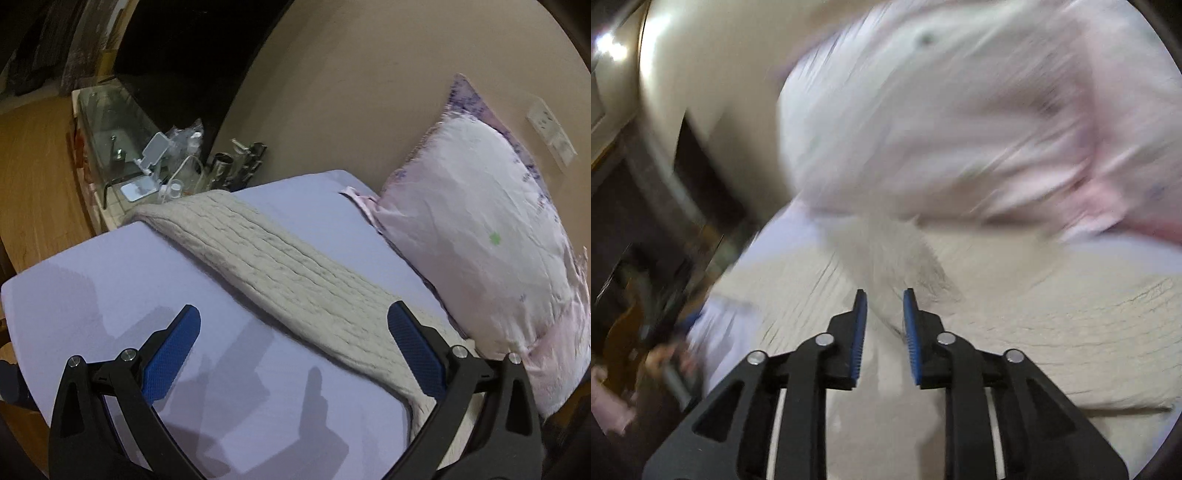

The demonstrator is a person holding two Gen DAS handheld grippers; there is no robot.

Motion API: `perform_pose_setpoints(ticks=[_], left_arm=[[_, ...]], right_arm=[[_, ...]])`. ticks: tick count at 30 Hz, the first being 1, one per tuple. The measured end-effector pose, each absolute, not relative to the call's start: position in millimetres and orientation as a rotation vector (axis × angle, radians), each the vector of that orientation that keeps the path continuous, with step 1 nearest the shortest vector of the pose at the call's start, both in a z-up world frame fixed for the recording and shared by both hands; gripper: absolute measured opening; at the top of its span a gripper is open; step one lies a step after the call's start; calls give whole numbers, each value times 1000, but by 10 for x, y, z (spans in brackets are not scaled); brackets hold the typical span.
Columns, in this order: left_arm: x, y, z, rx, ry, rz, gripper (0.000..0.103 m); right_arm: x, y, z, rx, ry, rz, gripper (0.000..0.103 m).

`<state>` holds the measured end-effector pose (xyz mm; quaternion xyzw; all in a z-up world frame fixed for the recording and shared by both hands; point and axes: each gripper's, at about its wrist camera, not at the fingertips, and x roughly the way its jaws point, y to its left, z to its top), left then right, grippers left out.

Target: Fold small clothes

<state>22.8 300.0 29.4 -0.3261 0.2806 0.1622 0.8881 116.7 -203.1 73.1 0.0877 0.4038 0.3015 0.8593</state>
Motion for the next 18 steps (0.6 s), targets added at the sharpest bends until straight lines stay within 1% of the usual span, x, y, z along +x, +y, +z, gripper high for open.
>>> perform_pose_setpoints(ticks=[1, 2, 3, 4, 6, 7, 8, 10, 11, 12, 13, 14, 15, 16, 17, 18], left_arm=[[258, 3047, 278, -693, 588, 341, 102], [291, 3116, 249, -716, 598, 352, 99], [319, 3187, 214, -741, 610, 362, 97], [332, 3236, 189, -760, 617, 366, 95], [359, 3409, 108, -824, 616, 381, 89], [359, 3457, 104, -829, 608, 393, 87], [368, 3528, 94, -838, 605, 397, 83], [383, 3640, 76, -866, 596, 399, 78], [396, 3705, 63, -878, 593, 407, 69], [417, 3759, 51, -884, 600, 425, 56], [447, 3811, 42, -883, 611, 443, 48], [495, 3861, 23, -878, 636, 461, 26], [549, 3876, 18, -861, 664, 478, 13], [595, 3875, 35, -839, 682, 489, 12], [647, 3811, 117, -798, 685, 496, 9], [707, 3664, 276, -726, 667, 489, 8]], right_arm=[[1105, -2049, 763, 193, 831, 631, 43], [1080, -2105, 784, 201, 814, 613, 59], [1090, -2214, 809, 211, 799, 588, 65], [1093, -2377, 820, 228, 790, 566, 67], [989, -2717, 856, 282, 782, 527, 67], [935, -2834, 862, 302, 777, 512, 69], [939, -2967, 846, 324, 774, 494, 72], [989, -3152, 839, 362, 766, 466, 73], [1053, -3276, 818, 380, 755, 457, 73], [1021, -3408, 849, 410, 734, 445, 74], [1005, -3448, 859, 423, 721, 439, 75], [979, -3505, 873, 433, 702, 431, 78], [951, -3581, 903, 437, 687, 423, 79], [932, -3630, 928, 433, 676, 415, 80], [919, -3657, 954, 426, 667, 408, 80], [909, -3705, 974, 420, 658, 400, 80]])
